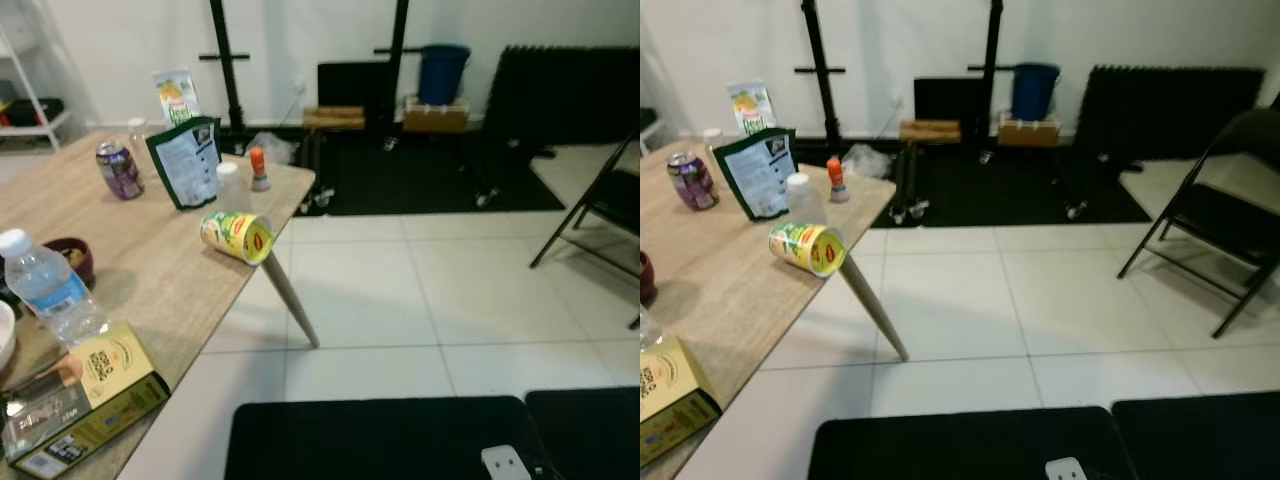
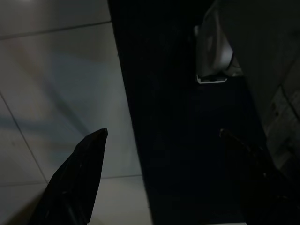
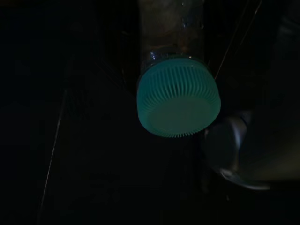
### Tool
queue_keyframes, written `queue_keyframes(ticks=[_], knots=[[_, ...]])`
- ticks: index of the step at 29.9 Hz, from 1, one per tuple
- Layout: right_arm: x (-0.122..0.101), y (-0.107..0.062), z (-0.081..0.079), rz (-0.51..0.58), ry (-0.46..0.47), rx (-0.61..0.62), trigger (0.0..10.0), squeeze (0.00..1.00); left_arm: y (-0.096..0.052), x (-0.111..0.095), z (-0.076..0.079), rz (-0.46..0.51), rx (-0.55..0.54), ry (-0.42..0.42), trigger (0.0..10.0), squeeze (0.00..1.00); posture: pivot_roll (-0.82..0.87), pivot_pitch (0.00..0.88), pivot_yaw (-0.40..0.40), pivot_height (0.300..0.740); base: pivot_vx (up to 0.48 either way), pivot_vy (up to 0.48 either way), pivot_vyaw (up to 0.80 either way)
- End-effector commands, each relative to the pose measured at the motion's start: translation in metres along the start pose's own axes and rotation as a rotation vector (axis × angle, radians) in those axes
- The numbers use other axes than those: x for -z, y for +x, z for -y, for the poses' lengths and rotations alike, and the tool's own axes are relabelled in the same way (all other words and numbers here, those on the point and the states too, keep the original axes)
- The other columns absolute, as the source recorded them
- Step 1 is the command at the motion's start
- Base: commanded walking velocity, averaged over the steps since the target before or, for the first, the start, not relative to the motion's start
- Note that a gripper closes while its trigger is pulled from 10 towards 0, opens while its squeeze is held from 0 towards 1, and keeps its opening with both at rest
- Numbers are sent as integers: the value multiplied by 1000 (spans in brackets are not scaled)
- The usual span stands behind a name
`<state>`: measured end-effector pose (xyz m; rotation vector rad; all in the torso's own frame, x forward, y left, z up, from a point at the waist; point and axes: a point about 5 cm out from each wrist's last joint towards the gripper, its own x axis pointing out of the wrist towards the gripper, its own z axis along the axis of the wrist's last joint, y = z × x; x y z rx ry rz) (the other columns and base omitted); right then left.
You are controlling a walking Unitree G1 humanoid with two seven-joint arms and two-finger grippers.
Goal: Restocking fridge
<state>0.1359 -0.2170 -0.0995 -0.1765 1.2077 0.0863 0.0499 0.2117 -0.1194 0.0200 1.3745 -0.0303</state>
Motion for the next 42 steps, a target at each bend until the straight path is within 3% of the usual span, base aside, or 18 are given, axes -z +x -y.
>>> queue_keyframes(ticks=[1, 42], knots=[[3, 0, -2, -13, 2, -4, 10000, 0, -1, -71, 5, 272, 13, 22, 10000, 0, -14, 0, -9, 740, 0, 0, -781], [3, 0, 1, -10, -19, 13, 10000, 0, 0, -66, 7, 268, 8, 22, 10000, 0, -15, 0, -17, 740, 0, 0, -781]])
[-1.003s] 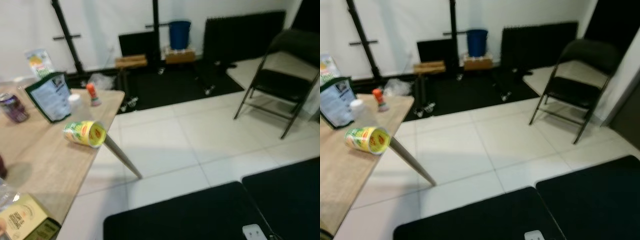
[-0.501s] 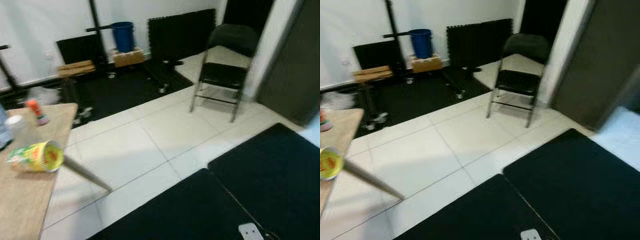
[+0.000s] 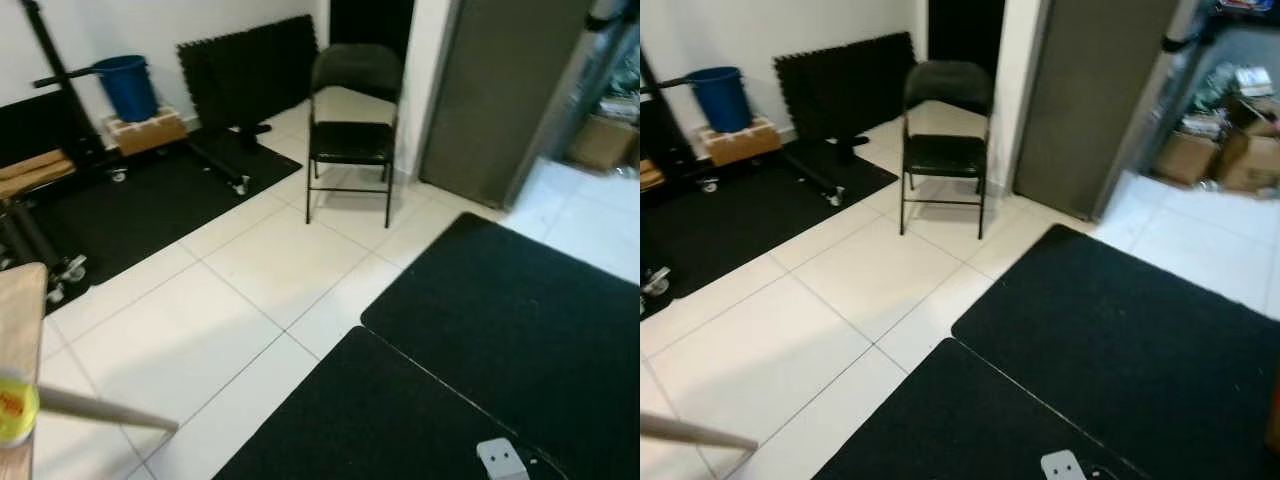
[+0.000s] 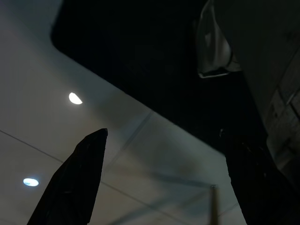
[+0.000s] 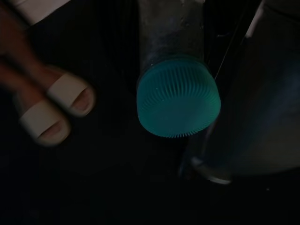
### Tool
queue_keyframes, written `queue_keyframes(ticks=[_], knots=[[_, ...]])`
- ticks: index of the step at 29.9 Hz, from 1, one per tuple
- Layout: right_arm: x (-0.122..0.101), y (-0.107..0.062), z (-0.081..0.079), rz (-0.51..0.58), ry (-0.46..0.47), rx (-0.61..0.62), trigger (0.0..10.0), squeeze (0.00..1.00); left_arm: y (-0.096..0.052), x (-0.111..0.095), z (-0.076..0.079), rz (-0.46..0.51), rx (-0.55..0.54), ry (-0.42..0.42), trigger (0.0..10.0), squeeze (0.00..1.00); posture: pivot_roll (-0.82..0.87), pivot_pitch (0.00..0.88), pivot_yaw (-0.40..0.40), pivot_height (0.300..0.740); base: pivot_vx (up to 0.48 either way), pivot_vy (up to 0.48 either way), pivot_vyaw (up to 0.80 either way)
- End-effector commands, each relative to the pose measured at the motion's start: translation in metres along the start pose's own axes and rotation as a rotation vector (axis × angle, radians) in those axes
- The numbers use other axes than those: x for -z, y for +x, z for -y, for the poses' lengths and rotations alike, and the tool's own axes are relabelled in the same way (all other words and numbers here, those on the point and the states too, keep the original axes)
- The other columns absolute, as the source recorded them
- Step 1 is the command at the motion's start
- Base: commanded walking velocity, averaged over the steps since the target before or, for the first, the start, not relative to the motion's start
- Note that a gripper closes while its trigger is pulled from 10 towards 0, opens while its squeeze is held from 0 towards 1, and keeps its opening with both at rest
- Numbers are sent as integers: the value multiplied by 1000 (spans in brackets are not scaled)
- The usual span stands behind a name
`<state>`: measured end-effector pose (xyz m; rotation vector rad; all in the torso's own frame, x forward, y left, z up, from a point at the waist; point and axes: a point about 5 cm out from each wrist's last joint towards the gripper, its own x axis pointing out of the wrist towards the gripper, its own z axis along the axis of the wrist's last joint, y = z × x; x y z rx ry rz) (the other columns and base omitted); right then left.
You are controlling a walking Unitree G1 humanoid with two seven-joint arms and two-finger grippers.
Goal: Restocking fridge
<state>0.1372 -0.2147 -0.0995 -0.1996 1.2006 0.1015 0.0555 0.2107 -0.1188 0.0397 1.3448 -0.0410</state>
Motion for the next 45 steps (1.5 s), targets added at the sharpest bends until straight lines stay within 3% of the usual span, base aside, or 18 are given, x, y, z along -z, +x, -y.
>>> queue_keyframes(ticks=[1, 3, 4, 5, 6, 7, 31, 45], knots=[[5, -1, 3, -17, 7, 14, 10000, 0, 1, -60, 5, 239, 10, 1, 10000, 0, -15, 0, -17, 740, 0, 0, -781], [5, -1, 3, -18, 11, 4, 10000, 0, 1, -60, 5, 238, 10, 1, 10000, 0, -15, 0, -17, 740, 0, 0, -781], [5, -1, 3, -18, 9, 9, 0, 0, 1, -60, 5, 238, 10, 2, 10000, 0, -15, 0, -17, 740, 0, 0, -781], [5, -1, 4, -19, 7, 15, 0, 0, 1, -60, 4, 238, 9, 3, 10000, 0, -15, 0, -17, 740, 0, 0, -781], [5, -1, 5, -22, 0, 21, 7059, 0, 1, -60, 4, 239, 8, 4, 10000, 0, -15, 0, -17, 740, 0, 0, -781], [5, -1, 5, -22, -3, 22, 10000, 0, 1, -60, 4, 239, 8, 4, 10000, 0, -14, 0, -18, 740, 0, 0, -769], [3, -1, 6, -1, 15, 41, 10000, 0, 1, -61, 4, 245, 8, -3, 10000, 0, -15, 0, -13, 740, 0, 0, -767], [2, -1, 7, 7, 4, 47, 10000, 0, 1, -61, 7, 239, 52, -19, 10000, 0, -20, 0, -17, 740, 59, 0, 0]])
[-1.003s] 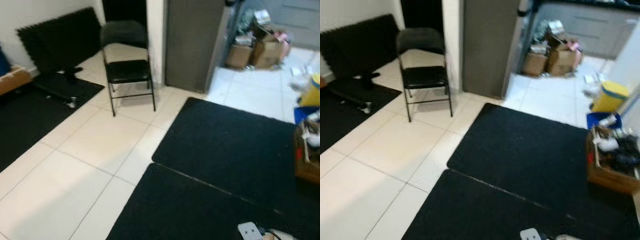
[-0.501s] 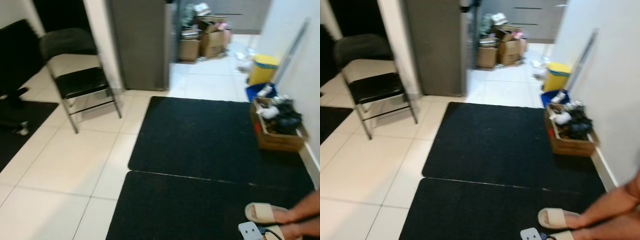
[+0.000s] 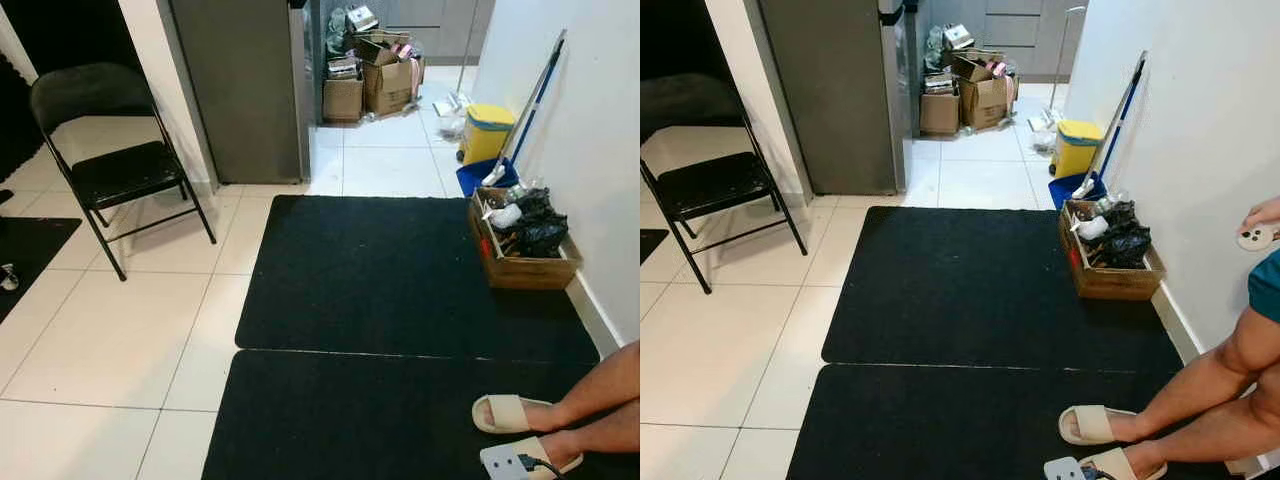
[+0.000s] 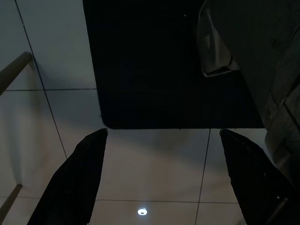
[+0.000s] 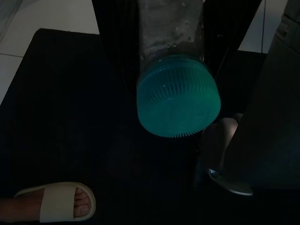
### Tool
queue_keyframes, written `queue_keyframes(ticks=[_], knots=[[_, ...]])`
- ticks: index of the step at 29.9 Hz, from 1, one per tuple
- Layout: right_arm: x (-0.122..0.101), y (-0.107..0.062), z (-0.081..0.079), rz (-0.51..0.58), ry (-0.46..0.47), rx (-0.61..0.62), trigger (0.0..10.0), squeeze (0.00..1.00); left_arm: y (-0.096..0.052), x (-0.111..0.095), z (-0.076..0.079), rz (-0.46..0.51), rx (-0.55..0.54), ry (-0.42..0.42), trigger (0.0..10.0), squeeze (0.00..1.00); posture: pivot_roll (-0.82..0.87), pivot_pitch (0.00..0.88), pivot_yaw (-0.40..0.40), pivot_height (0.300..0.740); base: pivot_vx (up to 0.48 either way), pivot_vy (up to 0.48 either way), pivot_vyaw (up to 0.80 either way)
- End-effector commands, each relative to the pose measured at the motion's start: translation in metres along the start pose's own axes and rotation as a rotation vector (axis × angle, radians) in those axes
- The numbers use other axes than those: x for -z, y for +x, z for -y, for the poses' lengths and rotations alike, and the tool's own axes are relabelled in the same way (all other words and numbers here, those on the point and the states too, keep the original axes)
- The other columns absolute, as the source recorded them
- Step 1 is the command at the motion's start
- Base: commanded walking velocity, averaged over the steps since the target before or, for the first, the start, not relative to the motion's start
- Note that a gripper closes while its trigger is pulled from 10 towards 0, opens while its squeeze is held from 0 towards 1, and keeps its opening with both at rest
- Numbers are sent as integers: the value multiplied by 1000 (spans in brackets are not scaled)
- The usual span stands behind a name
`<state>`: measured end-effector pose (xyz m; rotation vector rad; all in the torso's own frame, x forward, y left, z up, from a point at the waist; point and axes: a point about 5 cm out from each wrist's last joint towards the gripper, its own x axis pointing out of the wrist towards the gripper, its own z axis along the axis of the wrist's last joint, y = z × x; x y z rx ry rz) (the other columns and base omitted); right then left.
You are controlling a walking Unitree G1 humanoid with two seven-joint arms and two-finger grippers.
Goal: Restocking fridge
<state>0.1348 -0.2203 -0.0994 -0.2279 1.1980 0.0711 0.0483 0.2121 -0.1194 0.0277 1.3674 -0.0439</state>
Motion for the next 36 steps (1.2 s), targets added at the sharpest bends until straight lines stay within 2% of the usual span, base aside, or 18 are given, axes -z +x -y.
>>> queue_keyframes(ticks=[1, 6, 15, 19, 26, 36], knots=[[-2, 0, 2, 10, 8, 10, 10000, 0, 1, -68, 9, 259, 46, -9, 10000, 0, -20, 0, -17, 740, 296, 0, 0], [-2, 0, 2, 7, 4, 7, 10000, 0, 1, -67, 10, 253, 51, -6, 10000, 0, -19, 0, -17, 740, 316, 0, 0], [-2, 0, 3, 8, 14, 11, 10000, 0, 1, -65, 9, 247, 51, -4, 10000, 0, -18, 0, -18, 740, 322, 0, -774], [-3, 0, 3, 9, 8, 11, 10000, 0, 1, -65, 9, 246, 52, -5, 10000, 0, -19, 0, -18, 740, 329, 0, 0], [-4, 0, 3, 14, 30, 11, 10000, 0, 1, -64, 9, 244, 54, -4, 10000, 0, -19, 0, -18, 740, 328, 0, -781], [-5, 0, 4, 23, 17, 15, 10000, 0, 1, -64, 10, 245, 56, 0, 10000, 0, -20, 0, -21, 740, 327, 0, 0]])
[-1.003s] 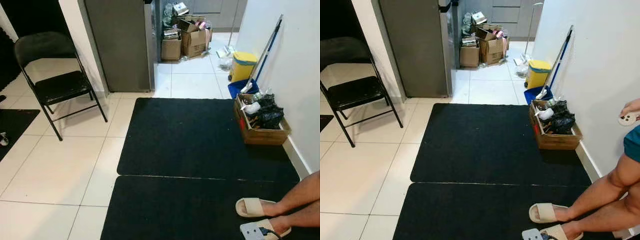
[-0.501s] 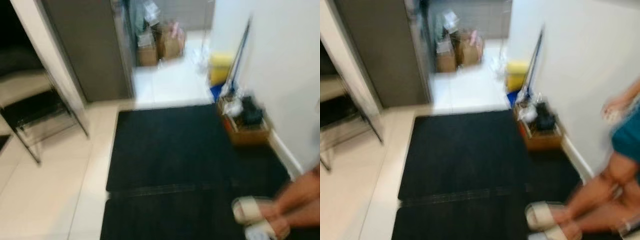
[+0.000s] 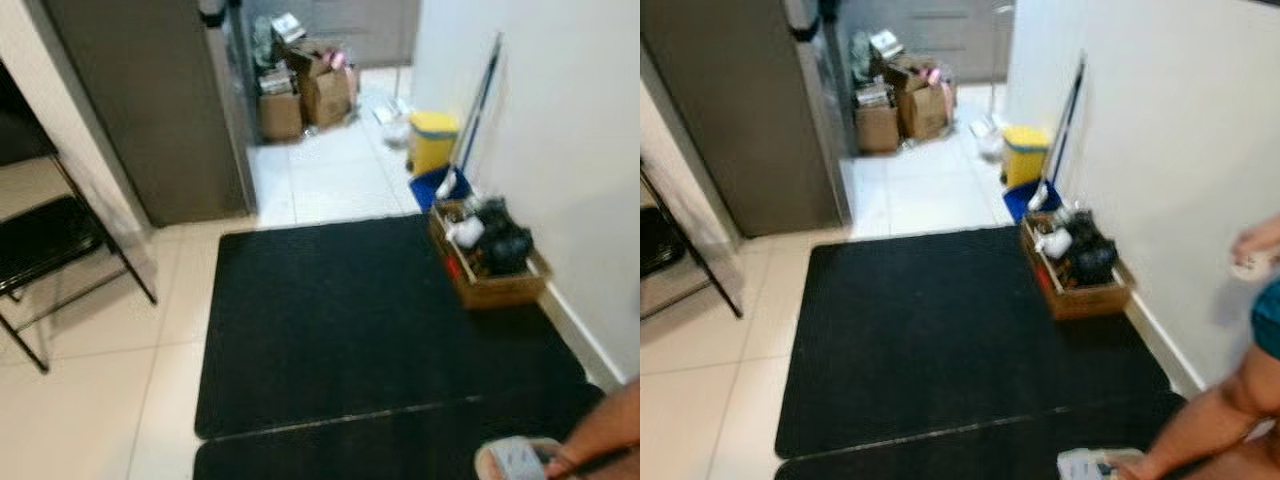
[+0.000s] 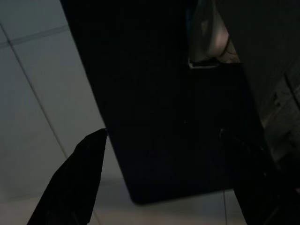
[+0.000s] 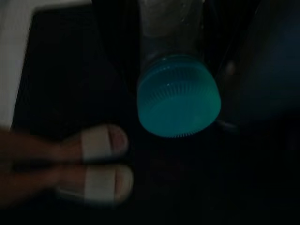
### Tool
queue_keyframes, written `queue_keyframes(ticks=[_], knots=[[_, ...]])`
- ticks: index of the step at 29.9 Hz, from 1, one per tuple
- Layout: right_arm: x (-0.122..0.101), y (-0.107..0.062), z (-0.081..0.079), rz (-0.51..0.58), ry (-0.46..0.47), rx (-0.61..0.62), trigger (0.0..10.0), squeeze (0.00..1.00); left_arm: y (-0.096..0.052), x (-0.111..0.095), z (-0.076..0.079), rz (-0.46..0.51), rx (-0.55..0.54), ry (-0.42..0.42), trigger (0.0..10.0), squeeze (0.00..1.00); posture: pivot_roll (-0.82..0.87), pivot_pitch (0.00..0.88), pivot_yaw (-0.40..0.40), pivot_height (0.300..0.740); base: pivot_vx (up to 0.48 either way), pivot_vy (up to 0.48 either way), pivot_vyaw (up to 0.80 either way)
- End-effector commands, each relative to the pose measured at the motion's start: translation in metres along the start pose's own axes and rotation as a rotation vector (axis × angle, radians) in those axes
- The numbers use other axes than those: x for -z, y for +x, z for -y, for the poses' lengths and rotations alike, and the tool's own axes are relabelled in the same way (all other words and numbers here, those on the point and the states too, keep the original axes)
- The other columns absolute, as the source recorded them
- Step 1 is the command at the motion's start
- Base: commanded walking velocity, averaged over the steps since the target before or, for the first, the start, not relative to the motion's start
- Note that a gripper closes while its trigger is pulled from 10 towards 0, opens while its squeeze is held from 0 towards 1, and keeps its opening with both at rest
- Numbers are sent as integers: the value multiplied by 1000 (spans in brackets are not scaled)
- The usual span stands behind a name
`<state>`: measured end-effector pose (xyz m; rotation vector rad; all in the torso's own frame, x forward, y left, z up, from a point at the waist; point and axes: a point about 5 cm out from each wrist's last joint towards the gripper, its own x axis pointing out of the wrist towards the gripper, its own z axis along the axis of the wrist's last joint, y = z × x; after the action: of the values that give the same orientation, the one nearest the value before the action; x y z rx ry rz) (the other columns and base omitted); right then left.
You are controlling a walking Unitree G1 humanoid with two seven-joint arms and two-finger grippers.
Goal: Restocking fridge
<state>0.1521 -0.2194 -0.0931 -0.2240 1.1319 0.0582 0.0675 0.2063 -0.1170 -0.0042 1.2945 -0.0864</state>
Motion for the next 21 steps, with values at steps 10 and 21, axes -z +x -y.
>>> queue_keyframes(ticks=[10, 21], knots=[[12, -1, 2, -38, -2, -1, 10000, 0, 3, -44, 5, 170, 8, 7, 10000, 0, -21, 0, -22, 740, 326, 0, 0], [12, -1, 2, -38, -10, -1, 10000, 0, 3, -45, 5, 171, 11, 7, 10000, 0, -22, 0, -19, 740, 326, 0, 0]])
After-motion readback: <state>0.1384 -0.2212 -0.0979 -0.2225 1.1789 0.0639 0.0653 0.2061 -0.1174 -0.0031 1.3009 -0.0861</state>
